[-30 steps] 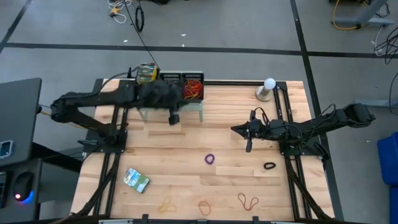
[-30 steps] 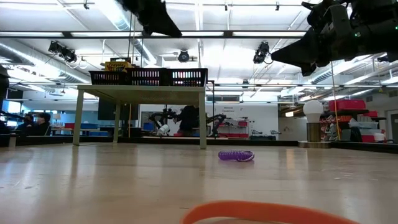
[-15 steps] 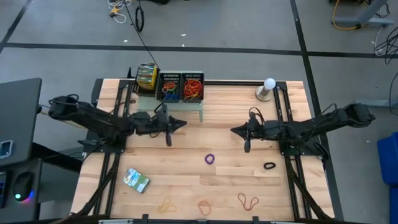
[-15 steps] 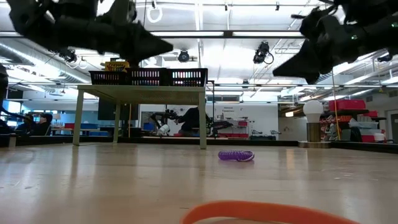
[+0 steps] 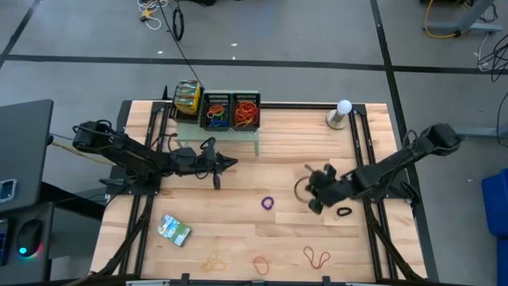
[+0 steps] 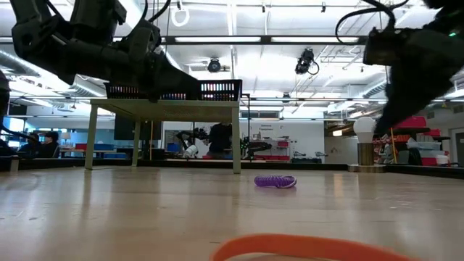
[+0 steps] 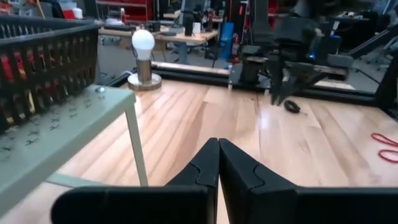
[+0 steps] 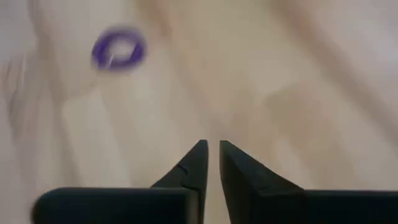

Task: Pick & Place Office Desk Supplies
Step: Put the red rubber band into the right black bin on the shelf

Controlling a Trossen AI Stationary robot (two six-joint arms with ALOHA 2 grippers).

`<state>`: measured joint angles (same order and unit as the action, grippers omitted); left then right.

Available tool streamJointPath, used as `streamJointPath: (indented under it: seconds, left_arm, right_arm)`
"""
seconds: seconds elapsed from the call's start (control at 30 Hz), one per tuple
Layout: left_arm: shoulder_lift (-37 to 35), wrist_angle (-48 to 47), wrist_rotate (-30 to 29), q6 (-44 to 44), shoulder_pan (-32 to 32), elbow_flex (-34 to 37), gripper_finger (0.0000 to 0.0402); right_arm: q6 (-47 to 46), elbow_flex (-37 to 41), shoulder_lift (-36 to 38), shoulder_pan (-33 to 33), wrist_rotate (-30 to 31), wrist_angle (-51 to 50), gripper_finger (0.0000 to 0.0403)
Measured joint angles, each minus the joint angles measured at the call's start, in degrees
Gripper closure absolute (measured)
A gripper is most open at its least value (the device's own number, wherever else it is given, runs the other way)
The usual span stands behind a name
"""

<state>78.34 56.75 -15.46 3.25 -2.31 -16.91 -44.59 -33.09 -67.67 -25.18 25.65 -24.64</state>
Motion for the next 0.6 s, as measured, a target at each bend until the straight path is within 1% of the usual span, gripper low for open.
streamJointPath:
  seconds: [0.1,0.23,0.37,0.47,0.6]
  left_arm:
    - [1.0,0.8,0.0,0.6,0.0,0.0,0.0389]
    - [2.4,2.5,0.2,0.9,0.0,0.0,0.0388]
    - [3.4,2.8,3.1,0.9,0.0,0.0,0.0388]
    - [4.0,3.4,4.5,1.1,-0.1,0.0,0.0388]
    - [4.0,3.5,5.0,1.1,0.0,0.0,0.0388]
  right_arm:
    - [-3.4,-3.9,-5.6,-3.7,-3.5,-4.1,0.0331]
    - [-3.9,-8.6,-13.2,-8.1,-7.9,-4.1,0.0289]
    - [-4.3,-13.4,-19.7,-12.2,-13.7,-4.8,0.0250]
    - [-4.0,-18.1,-24.3,-15.4,-16.7,-5.9,0.0234]
    - [-2.4,-24.1,-30.5,-18.5,-18.9,-7.6,0.0231]
